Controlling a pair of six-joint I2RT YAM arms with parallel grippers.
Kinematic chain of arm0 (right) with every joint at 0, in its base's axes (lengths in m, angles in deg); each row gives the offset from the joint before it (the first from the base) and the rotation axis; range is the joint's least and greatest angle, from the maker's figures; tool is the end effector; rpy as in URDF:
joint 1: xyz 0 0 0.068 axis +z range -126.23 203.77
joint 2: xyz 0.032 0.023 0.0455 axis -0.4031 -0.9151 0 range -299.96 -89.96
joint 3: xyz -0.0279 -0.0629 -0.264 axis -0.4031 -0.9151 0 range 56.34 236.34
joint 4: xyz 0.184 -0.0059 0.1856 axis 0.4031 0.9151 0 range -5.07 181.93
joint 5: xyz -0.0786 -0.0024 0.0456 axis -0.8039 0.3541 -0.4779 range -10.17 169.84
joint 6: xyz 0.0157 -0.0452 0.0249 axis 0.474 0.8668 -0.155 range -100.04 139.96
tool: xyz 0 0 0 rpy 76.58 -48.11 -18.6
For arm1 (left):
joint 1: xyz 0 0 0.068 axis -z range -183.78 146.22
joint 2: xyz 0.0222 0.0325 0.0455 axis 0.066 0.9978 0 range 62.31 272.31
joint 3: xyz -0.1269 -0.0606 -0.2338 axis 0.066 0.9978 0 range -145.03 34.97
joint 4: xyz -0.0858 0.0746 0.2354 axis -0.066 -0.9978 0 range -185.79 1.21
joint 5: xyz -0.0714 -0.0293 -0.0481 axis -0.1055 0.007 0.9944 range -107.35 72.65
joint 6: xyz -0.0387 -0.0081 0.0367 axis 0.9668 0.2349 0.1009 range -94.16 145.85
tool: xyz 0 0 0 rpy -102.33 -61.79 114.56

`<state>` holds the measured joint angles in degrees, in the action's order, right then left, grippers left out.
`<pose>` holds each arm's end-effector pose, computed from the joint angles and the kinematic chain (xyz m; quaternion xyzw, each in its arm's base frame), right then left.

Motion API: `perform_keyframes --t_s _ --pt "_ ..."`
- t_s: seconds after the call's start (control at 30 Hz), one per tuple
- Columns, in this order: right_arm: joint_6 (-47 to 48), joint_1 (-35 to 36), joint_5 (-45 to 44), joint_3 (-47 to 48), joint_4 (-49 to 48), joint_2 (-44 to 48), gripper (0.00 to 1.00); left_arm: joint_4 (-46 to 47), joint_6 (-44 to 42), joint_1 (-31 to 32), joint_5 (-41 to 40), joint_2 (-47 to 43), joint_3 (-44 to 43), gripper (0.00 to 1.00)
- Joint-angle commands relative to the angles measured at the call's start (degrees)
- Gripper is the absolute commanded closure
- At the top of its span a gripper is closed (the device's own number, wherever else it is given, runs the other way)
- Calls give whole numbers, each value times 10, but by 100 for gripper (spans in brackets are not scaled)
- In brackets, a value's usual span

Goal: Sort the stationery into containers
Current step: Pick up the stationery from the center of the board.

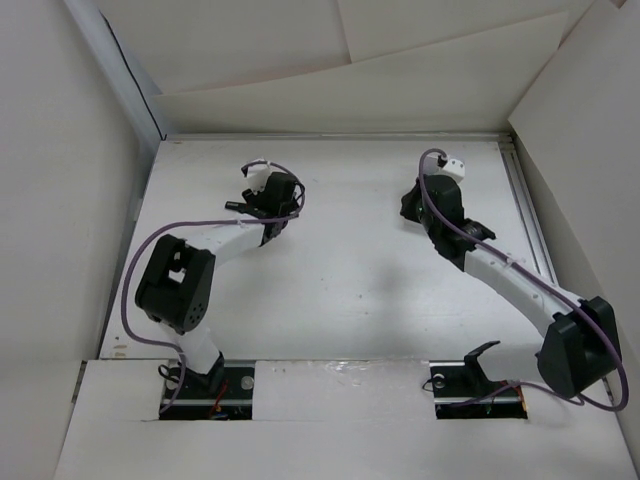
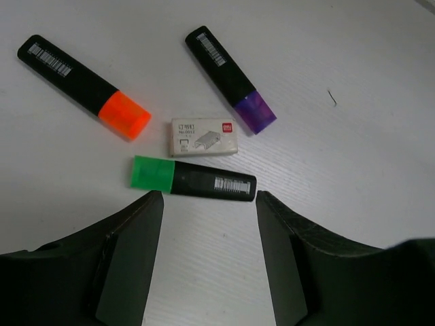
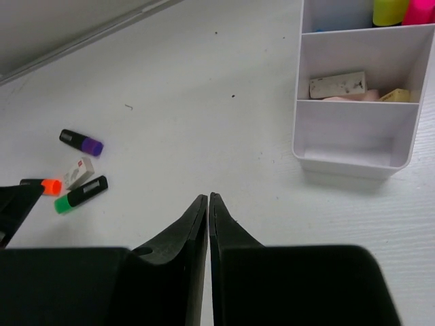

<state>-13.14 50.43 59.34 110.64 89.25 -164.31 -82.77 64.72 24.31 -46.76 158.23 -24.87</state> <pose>0.2712 0.1223 0.2958 0.1428 0.8203 0.1360 0.5369 0.3358 -0.1596 0.2277 -0.2050 0.8223 -0.0832 0.5243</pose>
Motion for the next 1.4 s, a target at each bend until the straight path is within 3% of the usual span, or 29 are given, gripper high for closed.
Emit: perform_keyframes --t_s 0.0,0.13,0.27,0.5,1.3,1.37 --pt "-1 1 20 -8 -20 20 89 -43 -10 -2 -13 31 -65 46" --pt "4 -5 46 -8 -20 26 80 -78 -30 -18 20 84 -113 41" --pt "4 -5 57 -3 -20 20 62 -98 -30 -25 25 123 -148 35" --pt "9 1 70 -3 -20 20 45 -104 -30 -25 1 147 -165 35" --pt "9 1 83 -3 -20 15 44 -102 -53 -42 10 216 -212 40" --pt "9 1 89 -3 -20 15 40 -95 -58 -42 10 221 -212 40"
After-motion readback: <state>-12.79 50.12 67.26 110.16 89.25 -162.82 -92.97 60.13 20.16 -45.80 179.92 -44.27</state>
